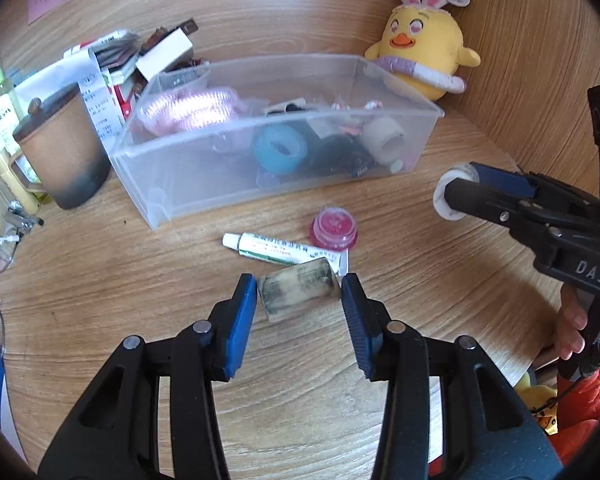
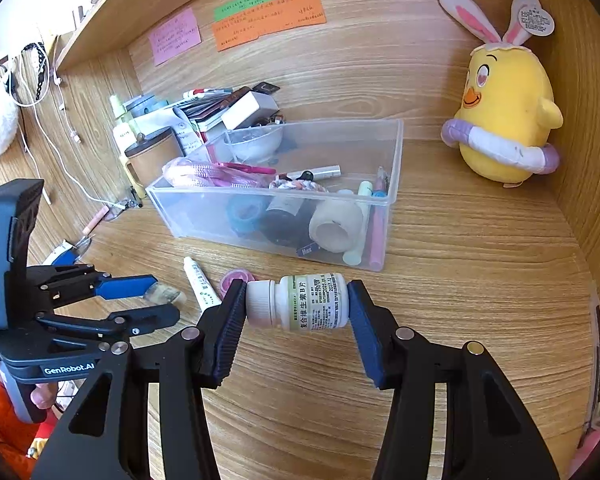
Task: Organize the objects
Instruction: 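Carry the bottle and brown item into the clear box, opening both tools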
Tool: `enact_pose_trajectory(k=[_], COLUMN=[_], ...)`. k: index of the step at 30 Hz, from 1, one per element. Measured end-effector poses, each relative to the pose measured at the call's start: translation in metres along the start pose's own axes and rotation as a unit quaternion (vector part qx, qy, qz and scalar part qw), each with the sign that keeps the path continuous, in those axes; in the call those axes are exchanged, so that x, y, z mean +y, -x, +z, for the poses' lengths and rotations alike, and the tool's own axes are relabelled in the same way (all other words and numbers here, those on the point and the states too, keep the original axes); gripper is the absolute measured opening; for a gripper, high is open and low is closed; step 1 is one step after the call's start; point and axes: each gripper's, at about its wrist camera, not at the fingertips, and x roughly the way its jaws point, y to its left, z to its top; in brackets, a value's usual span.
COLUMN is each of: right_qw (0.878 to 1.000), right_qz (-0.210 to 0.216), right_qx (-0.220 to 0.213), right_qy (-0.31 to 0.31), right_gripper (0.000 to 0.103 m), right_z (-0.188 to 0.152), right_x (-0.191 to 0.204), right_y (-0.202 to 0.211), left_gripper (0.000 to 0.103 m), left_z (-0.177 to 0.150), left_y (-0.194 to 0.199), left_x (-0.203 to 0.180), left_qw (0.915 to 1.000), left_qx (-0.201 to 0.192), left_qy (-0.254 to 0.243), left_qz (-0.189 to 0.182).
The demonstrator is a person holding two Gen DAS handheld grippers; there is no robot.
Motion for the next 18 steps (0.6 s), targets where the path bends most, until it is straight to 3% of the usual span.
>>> enact_pose_trajectory(k=[14,18], right_qw=[0.997,0.997], right_qz=[-0.032,-0.036], right_qx=[-0.061,-0.064], right_qy=[0.018,0.018], right_gripper=[0.047,0.047], right_z=[0.043,0.058], right_x=[-0.004,-0.007], right_y=[0.019,0.011], left_gripper=[0.044,0.044], left_z=[0.053,0.071], left_y=[0.032,0.026], left_x=[0.006,0.010], left_qw=[0.9957,0.9951], left_qx=[-0.091,-0.098], left_qy=[-0.003,0.002], left_qz=[-0.012,-0.013])
